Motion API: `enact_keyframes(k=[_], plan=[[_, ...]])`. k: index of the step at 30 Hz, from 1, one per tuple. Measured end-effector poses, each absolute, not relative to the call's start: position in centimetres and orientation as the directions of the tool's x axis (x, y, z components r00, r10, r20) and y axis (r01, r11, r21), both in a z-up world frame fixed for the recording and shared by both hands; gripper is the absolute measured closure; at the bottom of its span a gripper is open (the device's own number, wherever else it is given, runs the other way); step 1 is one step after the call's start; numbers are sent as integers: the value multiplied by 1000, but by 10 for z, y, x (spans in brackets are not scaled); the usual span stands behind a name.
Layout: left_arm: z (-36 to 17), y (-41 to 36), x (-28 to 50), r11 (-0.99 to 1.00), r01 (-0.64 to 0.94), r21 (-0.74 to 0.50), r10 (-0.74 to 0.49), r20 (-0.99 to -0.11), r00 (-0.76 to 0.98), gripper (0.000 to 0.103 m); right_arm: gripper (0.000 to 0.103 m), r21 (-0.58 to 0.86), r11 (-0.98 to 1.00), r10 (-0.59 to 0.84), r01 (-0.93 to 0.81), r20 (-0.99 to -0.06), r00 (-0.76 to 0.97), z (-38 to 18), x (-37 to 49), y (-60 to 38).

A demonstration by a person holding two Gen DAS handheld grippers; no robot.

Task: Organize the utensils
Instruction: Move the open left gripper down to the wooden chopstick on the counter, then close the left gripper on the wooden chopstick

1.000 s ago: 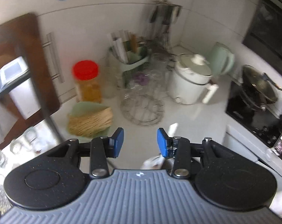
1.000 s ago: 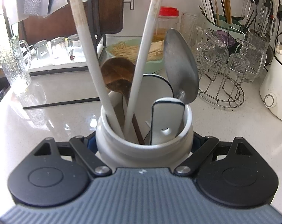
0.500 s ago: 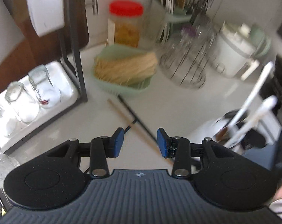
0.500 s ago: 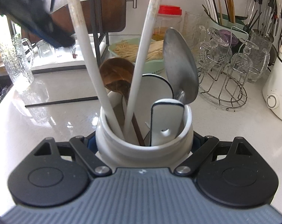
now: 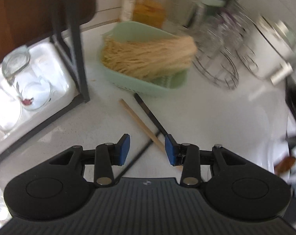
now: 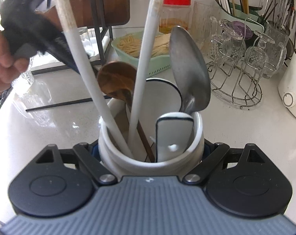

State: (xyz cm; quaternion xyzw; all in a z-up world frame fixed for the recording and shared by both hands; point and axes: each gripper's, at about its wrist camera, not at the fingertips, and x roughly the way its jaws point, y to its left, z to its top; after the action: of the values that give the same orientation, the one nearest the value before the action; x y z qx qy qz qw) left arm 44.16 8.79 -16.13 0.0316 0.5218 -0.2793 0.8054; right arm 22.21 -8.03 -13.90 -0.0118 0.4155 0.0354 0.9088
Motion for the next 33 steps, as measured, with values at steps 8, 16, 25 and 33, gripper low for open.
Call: enact_keyframes(k=[8, 16, 25, 33], plan=[[-181, 96, 470, 910, 243, -337, -405, -847, 345, 58, 12, 7, 998, 42, -59, -784, 619, -137, 228, -80], [-186, 82, 476, 910, 215, -354, -412, -830, 376, 59, 12, 5, 999, 26, -36, -796, 605, -135, 232, -79], [-193, 63, 477, 932, 249, -264, -346, -855, 386, 65, 12, -1, 1000, 4, -7, -794, 608, -135, 234, -75], [-193, 62, 485, 939, 236, -249, -327, -859, 394, 65, 12, -6, 1000, -8, 5, -800, 600, -135, 233, -75]])
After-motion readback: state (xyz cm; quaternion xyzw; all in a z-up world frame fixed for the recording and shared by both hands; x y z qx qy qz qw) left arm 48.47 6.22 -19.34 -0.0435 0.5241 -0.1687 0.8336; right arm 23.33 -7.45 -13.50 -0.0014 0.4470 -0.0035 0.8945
